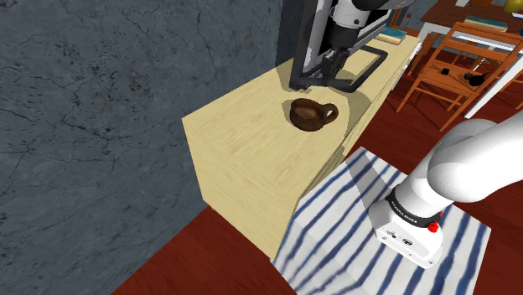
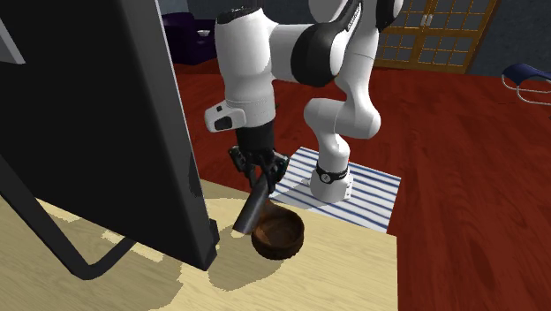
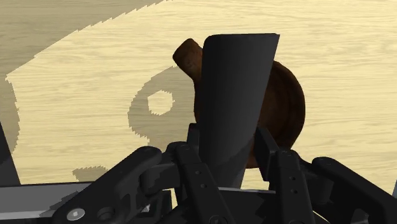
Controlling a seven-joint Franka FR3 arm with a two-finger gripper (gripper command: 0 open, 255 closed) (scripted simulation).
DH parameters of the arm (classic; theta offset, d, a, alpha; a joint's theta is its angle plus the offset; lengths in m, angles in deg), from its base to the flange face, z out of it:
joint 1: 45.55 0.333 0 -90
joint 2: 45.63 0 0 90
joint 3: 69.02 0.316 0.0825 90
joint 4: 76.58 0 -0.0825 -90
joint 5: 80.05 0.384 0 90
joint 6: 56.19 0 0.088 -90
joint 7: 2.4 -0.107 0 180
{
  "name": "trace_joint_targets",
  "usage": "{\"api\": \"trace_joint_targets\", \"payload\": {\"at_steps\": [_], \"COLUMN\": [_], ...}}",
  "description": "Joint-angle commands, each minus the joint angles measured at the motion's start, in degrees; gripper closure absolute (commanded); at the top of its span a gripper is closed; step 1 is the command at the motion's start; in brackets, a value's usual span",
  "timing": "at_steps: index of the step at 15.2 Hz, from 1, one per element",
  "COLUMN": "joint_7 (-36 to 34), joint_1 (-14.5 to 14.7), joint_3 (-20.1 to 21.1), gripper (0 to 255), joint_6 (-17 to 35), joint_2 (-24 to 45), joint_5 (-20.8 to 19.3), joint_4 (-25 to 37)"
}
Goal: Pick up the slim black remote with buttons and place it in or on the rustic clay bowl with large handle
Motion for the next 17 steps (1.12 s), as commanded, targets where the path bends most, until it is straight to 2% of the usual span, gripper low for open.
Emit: {"api": "trace_joint_targets", "payload": {"at_steps": [1,11,17], "joint_7": [-1.63,-0.90,-0.86], "joint_1": [0.63,0.70,0.70], "joint_3": [1.20,0.80,0.79], "gripper": [255,255,255], "joint_6": [1.17,9.48,9.83], "joint_2": [-0.62,1.98,2.11], "joint_5": [0.51,0.77,0.79], "joint_4": [-1.70,-7.46,-7.67]}}
